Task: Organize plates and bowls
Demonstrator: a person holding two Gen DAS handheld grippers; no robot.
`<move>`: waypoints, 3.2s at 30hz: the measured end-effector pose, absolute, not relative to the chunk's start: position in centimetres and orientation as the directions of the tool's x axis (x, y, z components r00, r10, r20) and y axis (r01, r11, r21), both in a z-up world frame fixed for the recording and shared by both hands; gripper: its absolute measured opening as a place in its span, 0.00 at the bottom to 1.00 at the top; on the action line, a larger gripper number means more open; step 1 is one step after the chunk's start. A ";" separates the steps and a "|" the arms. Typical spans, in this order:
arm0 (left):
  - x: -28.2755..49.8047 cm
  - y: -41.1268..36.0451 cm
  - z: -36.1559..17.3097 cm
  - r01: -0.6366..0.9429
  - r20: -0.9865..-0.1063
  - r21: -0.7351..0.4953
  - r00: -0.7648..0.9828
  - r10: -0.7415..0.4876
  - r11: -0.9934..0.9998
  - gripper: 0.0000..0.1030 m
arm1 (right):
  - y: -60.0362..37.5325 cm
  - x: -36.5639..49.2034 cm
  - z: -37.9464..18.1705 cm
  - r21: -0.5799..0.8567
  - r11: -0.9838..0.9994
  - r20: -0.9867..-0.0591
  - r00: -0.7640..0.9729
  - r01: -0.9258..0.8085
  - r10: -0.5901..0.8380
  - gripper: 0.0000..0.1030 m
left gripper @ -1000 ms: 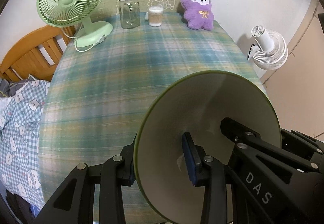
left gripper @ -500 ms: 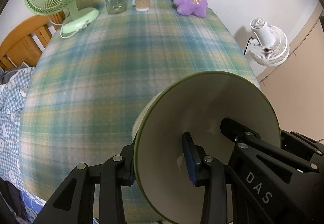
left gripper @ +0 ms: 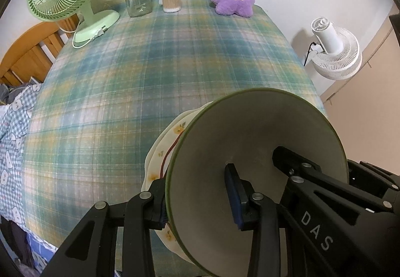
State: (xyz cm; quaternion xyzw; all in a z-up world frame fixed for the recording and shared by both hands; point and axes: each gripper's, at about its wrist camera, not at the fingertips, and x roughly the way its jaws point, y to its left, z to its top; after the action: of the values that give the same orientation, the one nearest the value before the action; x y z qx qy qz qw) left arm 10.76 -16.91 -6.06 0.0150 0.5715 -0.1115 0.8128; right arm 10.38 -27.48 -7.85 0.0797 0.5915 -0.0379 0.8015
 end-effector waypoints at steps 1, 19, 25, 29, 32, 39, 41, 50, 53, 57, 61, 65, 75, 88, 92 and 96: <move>10.8 -16.9 -6.1 0.197 -0.932 -0.105 0.322 -0.165 0.975 0.36 | -27.5 10.3 -7.9 0.086 0.984 -0.954 0.299 0.154 0.036 0.38; 9.9 -14.9 -3.2 0.175 -0.890 -0.116 0.419 -0.181 0.978 0.79 | -27.6 8.6 -4.0 0.015 0.980 -0.902 0.427 0.196 -0.072 0.58; 9.6 -13.6 -0.6 0.224 -0.847 -0.069 0.501 -0.176 0.972 0.82 | -26.2 7.8 -1.5 0.005 0.975 -0.862 0.494 0.223 -0.109 0.68; 9.4 -11.7 1.5 0.239 -0.807 -0.059 0.560 -0.187 0.969 0.88 | -24.8 7.2 0.5 0.022 0.971 -0.830 0.546 0.236 -0.114 0.74; 9.5 -9.9 2.6 0.241 -0.786 -0.061 0.587 -0.195 0.969 0.90 | -22.9 6.9 1.9 0.012 0.971 -0.803 0.581 0.238 -0.132 0.77; 9.3 -4.7 4.7 0.249 -0.739 -0.055 0.641 -0.207 0.967 0.93 | -17.3 5.5 4.5 -0.018 0.975 -0.735 0.658 0.222 -0.163 0.78; 9.1 -3.3 5.1 0.250 -0.728 -0.053 0.654 -0.208 0.967 0.94 | -15.9 5.0 4.9 -0.005 0.975 -0.724 0.672 0.222 -0.157 0.78; 8.3 3.0 5.6 0.260 -0.681 -0.018 0.704 -0.202 0.966 0.95 | -10.7 3.0 5.5 -0.019 0.962 -0.662 0.717 0.271 -0.215 0.78; 7.9 4.6 5.5 0.244 -0.664 -0.002 0.724 -0.184 0.970 0.95 | -9.5 2.3 5.3 -0.024 0.961 -0.654 0.723 0.274 -0.222 0.78; 6.9 6.1 4.9 0.233 -0.647 -0.013 0.739 -0.186 0.972 0.95 | -8.4 1.2 4.7 -0.026 0.962 -0.633 0.740 0.272 -0.226 0.86; 5.8 6.8 3.8 0.225 -0.653 -0.016 0.735 -0.181 0.974 0.95 | -7.8 0.1 3.6 -0.014 0.969 -0.632 0.749 0.247 -0.200 0.86; 4.6 7.3 2.7 0.221 -0.640 -0.022 0.746 -0.183 0.975 0.97 | -7.8 -1.0 2.0 0.001 0.971 -0.626 0.757 0.239 -0.186 0.87; 1.5 7.5 0.0 0.171 -0.607 -0.022 0.781 -0.149 0.985 1.00 | -9.0 -3.6 -1.3 0.012 0.968 -0.605 0.773 0.251 -0.193 0.90; 0.8 7.4 -2.9 0.164 -0.568 -0.043 0.808 -0.159 0.986 1.00 | -9.8 -4.3 -4.4 0.020 0.969 -0.552 0.811 0.245 -0.194 0.90; 0.8 7.2 -2.9 0.164 -0.547 -0.036 0.823 -0.157 0.986 1.00 | -9.9 -4.1 -4.7 0.021 0.971 -0.545 0.817 0.238 -0.189 0.91; 0.9 7.1 -2.9 0.158 -0.536 -0.034 0.830 -0.152 0.987 1.00 | -9.8 -4.0 -4.9 0.020 0.974 -0.544 0.820 0.226 -0.179 0.91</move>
State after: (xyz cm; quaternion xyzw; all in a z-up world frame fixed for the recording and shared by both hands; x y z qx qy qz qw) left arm 0.86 7.14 -2.93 0.0058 0.2798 -0.0810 0.9566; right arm -4.01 -9.78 -4.88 0.0419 0.2807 -0.1061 0.9530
